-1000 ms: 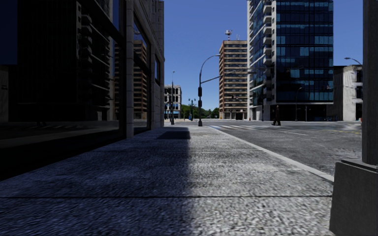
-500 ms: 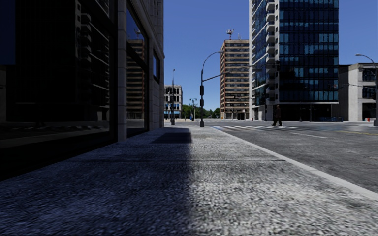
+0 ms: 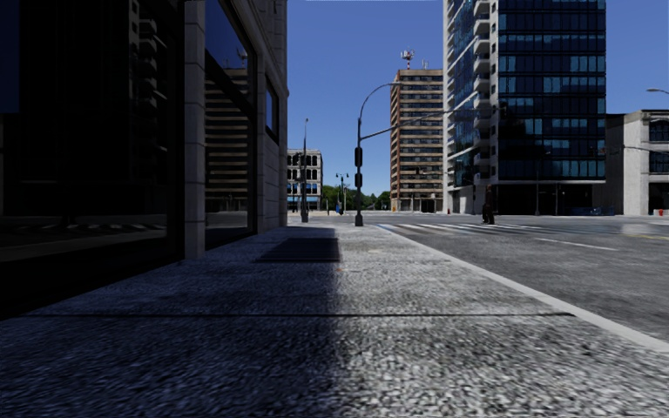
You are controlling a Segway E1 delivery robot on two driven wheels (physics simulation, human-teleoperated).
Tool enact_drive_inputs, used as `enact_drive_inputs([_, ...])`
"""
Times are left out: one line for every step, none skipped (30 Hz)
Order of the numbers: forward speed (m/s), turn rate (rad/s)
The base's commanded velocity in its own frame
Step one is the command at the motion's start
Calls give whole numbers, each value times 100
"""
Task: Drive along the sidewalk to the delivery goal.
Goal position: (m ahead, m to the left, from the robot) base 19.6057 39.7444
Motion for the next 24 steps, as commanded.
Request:
enact_drive_inputs([200, 0])
enact_drive_inputs([200, 0])
enact_drive_inputs([200, 0])
enact_drive_inputs([200, 0])
enact_drive_inputs([200, 0])
enact_drive_inputs([200, 0])
enact_drive_inputs([200, 0])
enact_drive_inputs([200, 0])
enact_drive_inputs([200, 0])
enact_drive_inputs([200, 0])
enact_drive_inputs([200, 0])
enact_drive_inputs([200, 0])
enact_drive_inputs([200, 0])
enact_drive_inputs([200, 0])
enact_drive_inputs([200, 0])
enact_drive_inputs([200, 0])
enact_drive_inputs([200, 0])
enact_drive_inputs([200, 0])
enact_drive_inputs([200, 0])
enact_drive_inputs([200, 0])
enact_drive_inputs([200, 0])
enact_drive_inputs([200, 0])
enact_drive_inputs([200, 0])
enact_drive_inputs([200, 0])
